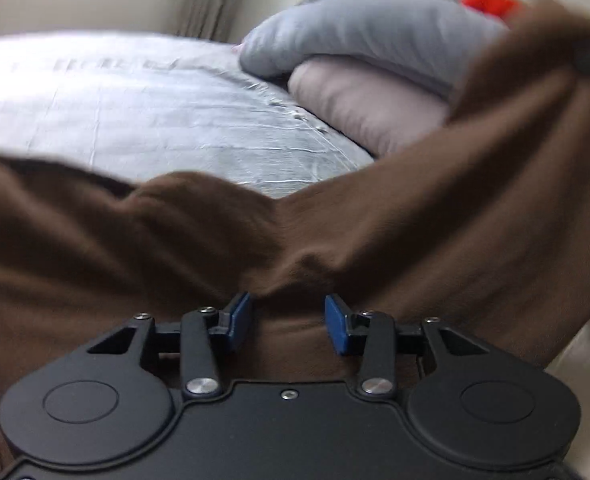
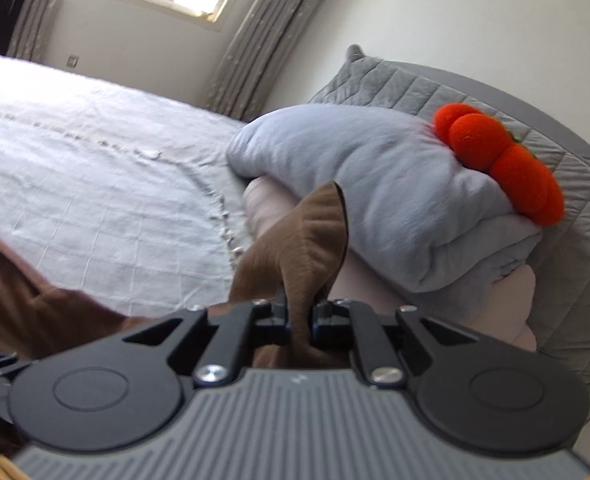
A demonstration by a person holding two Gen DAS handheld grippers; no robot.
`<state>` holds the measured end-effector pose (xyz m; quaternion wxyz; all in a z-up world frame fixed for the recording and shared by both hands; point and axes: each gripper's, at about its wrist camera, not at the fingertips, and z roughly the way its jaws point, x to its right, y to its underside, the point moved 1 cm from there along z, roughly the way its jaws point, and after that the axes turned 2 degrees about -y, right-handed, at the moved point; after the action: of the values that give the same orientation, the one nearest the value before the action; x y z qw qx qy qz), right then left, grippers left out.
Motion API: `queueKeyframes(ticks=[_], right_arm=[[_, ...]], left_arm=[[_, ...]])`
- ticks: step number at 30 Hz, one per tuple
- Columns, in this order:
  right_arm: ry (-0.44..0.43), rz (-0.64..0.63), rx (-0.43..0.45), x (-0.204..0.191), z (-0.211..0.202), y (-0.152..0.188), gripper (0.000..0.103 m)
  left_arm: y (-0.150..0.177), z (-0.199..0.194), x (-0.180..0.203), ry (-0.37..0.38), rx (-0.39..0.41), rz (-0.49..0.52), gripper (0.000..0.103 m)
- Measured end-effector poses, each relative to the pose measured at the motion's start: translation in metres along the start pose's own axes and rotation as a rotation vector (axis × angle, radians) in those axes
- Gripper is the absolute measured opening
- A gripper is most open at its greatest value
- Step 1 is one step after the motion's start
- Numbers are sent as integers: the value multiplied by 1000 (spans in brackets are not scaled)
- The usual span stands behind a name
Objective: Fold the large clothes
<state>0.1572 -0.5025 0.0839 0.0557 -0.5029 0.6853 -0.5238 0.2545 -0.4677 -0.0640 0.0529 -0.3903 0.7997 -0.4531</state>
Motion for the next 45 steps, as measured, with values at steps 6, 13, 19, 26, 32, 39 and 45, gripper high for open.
queueKeyframes(ticks=[6, 13, 19, 26, 32, 39, 45], right_arm=[[-17, -59, 83, -17, -26, -25, 8], [-174, 12, 143, -37, -82, -81, 8], [-354, 6, 169, -93, -127, -121, 8], [-598, -38, 124, -198, -157, -148, 8], [-807, -65, -3, -290, -158, -140, 27], [-977, 10, -36, -277, -154, -130, 66], [-861, 91, -74, -218, -107, -98, 74]], left_arm=[[-11, -69, -15, 78, 26, 35, 70], [-33, -189, -101, 10, 82, 18, 96], [-26, -280, -202, -105, 122, -90, 103], [8, -342, -293, -191, 157, -198, 103], [40, -354, -340, -172, 177, -328, 103], [52, -342, -369, -96, 159, -483, 103], [45, -288, -359, -68, 51, -490, 88]])
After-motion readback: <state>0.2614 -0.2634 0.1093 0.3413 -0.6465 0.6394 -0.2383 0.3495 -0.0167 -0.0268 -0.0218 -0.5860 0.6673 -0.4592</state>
